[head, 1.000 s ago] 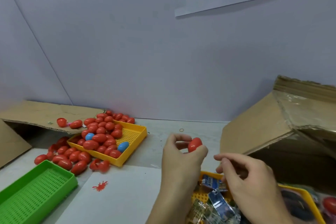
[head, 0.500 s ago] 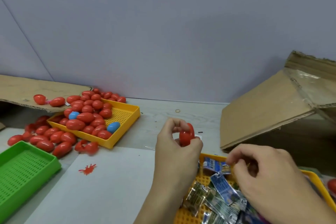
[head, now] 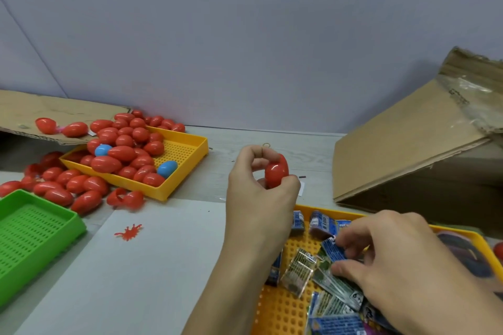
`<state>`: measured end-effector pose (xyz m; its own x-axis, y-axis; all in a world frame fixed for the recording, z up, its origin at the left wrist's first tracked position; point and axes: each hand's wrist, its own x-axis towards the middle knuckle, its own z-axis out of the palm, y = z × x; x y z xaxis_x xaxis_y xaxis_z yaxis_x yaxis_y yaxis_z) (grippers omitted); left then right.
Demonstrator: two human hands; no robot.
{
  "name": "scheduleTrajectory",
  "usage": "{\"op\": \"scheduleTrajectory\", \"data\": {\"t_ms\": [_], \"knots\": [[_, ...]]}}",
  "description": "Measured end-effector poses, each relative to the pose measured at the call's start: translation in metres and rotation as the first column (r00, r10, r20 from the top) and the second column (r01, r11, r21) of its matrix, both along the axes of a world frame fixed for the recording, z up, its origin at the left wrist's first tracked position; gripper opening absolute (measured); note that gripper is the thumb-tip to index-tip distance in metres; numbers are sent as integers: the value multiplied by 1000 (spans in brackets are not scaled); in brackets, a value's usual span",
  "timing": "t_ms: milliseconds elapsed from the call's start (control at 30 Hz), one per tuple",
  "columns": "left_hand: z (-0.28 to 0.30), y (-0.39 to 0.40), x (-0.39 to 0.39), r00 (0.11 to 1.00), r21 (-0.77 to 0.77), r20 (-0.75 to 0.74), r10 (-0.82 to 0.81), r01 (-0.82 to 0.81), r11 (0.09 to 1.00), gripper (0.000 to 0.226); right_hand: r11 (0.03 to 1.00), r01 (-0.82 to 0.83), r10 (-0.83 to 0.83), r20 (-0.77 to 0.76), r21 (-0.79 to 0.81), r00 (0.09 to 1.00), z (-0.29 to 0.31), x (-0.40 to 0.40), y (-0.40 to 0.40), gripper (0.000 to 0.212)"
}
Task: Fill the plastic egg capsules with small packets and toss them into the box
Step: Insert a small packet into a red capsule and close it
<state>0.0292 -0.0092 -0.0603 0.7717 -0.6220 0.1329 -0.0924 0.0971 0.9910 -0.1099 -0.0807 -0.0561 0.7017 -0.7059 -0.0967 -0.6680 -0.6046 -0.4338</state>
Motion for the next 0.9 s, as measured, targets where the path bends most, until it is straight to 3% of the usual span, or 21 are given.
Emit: {"op": "scheduleTrajectory", "data": {"t_ms": [167,300,600,900], "knots": [[1,0,0,999,-17,-39,-18,18,1000,46,999,-30,30,11,-36,999,1,-3,-1,19],[0,-1,0,999,-13,-38,-17,16,1000,46,997,-27,29,31,-70,999,1,-5,-2,21],[-3,-1,0,1000,-7,-3,-24,24,1000,41,994,-78,67,129,81,989,4,-8,0,18],[-4,-2,0,999,8,-10,-36,36,999,40,986,54,-103,327,156,939,7,-13,-4,18]]}}
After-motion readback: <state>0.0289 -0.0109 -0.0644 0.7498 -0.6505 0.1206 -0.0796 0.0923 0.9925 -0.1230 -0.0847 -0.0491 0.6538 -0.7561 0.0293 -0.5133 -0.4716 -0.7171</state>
